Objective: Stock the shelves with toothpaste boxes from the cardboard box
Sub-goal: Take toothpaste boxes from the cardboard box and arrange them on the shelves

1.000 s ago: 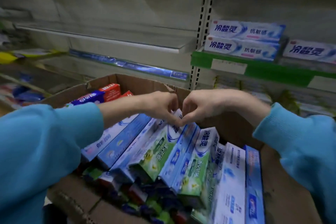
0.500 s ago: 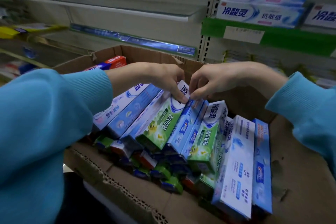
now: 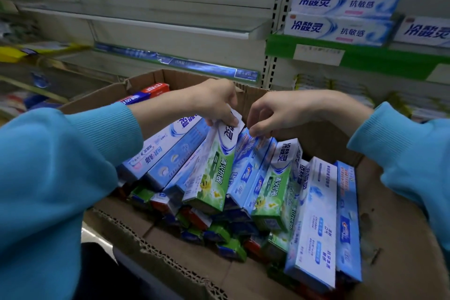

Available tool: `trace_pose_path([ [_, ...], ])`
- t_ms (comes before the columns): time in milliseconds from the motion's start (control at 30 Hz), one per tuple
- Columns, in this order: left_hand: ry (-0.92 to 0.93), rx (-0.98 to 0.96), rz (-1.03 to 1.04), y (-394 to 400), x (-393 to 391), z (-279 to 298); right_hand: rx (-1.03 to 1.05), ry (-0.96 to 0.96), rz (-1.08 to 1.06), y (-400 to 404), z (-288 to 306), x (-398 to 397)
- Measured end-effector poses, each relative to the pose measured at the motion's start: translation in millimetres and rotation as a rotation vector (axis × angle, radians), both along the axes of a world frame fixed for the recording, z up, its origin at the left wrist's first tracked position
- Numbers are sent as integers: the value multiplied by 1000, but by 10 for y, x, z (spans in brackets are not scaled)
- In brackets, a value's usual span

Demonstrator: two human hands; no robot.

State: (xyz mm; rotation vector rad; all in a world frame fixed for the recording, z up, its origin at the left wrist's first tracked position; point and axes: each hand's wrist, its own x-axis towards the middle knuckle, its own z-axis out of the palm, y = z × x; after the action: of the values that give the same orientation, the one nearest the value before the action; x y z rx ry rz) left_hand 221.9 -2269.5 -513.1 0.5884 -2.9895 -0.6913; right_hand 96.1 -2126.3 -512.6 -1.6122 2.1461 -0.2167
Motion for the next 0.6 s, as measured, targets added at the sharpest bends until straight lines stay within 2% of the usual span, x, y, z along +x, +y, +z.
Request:
trace_pose_path([
  [100,47,119,41,-65,44,38,-15,-27,17,20,9,23],
  [300,183,444,133,-149,139,264,-55,-246,17,109,103,130],
  [433,375,613,243,-146,82,419,-57,-287,59,295,250,193],
  [600,644,746,401,-151,-158,536,-193,-247,-4,540,439,115],
])
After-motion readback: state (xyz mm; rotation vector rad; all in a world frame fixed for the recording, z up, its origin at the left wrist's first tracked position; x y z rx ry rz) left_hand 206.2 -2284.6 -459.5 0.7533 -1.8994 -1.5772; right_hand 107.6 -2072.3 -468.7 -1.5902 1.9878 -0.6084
